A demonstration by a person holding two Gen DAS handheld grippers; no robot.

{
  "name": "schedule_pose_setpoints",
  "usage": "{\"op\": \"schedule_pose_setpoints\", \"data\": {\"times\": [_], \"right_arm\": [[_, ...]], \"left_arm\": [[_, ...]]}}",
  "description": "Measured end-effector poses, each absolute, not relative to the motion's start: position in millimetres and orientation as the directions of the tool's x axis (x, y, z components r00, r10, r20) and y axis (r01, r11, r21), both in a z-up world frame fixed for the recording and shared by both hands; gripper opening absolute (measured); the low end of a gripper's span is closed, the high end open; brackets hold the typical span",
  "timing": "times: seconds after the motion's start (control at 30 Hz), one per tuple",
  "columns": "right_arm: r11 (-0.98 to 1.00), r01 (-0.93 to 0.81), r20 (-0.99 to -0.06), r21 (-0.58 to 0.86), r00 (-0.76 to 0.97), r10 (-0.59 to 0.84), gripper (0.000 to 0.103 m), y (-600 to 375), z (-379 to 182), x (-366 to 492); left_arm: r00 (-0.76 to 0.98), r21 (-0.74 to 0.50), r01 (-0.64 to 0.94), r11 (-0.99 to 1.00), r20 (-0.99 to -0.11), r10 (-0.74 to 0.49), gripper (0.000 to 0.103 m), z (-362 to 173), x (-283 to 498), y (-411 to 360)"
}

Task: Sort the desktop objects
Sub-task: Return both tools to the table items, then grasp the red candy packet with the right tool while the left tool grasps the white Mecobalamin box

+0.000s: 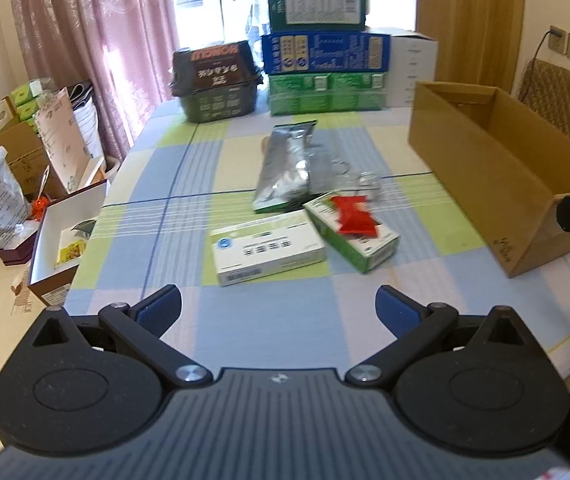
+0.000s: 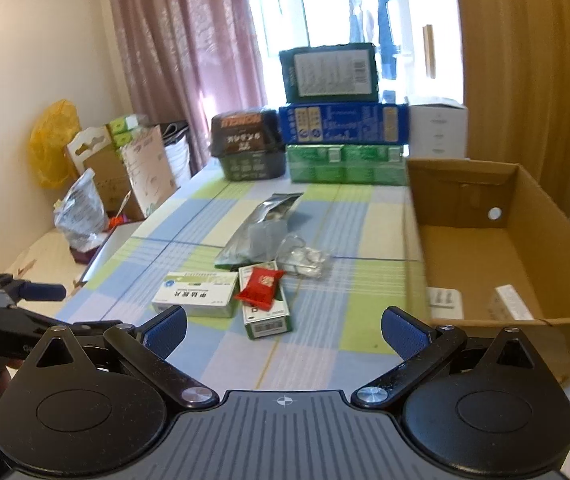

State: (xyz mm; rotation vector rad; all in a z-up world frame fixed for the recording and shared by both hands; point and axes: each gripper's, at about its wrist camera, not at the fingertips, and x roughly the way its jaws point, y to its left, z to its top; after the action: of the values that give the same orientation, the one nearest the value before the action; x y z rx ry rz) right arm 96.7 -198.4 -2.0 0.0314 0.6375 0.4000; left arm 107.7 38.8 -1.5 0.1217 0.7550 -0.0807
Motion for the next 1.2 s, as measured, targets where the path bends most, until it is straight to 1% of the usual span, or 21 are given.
{"op": "schedule_pose_setpoints", "data": {"times": [0.2,0.47,0.67,0.73,0.83,1.03,1.13,1.2], "right_arm": [[0.914,-0.387,-0.593,0.125,0.709,0.382,0.101,-174.7,-24.0,122.2],[0.9,-0.425,-0.623,0.094,0.68,0.387,0.101,-150.6,-54.5,160.4],[0.885,-0.457,-0.647,0.087,0.65,0.399,0.1,-137.7,-75.5,184.9],[0.885,-0.457,-0.664,0.09,0.634,0.395,0.095,-136.8,-82.8,193.5],[0.888,-0.454,-0.677,0.074,0.631,0.379,0.09,-134.8,-90.2,205.9],[0.888,-0.453,-0.689,0.079,0.619,0.377,0.087,-131.8,-98.7,224.2],[0.869,-0.49,-0.712,0.067,0.587,0.386,0.087,-126.0,-101.6,230.2],[0.847,-0.53,-0.736,0.051,0.553,0.39,0.086,-121.9,-102.1,234.8]], "left_arm": [[0.716,0.095,0.112,0.989,-0.698,-0.014,0.102,-16.3,130.3,57.4],[0.707,0.134,0.163,0.978,-0.707,-0.02,0.102,-45.7,168.7,78.2],[0.675,0.108,0.247,0.963,-0.732,-0.092,0.102,-68.6,197.4,88.9],[0.674,0.133,0.292,0.947,-0.732,-0.105,0.102,-73.8,205.1,87.2],[0.675,0.169,0.351,0.921,-0.727,-0.124,0.102,-79.5,216.8,85.6],[0.668,0.185,0.435,0.881,-0.723,-0.177,0.102,-89.9,244.7,92.6],[0.662,0.193,0.459,0.868,-0.725,-0.189,0.102,-95.6,255.4,96.6],[0.646,0.198,0.505,0.84,-0.732,-0.216,0.102,-98.8,259.3,97.3]]}}
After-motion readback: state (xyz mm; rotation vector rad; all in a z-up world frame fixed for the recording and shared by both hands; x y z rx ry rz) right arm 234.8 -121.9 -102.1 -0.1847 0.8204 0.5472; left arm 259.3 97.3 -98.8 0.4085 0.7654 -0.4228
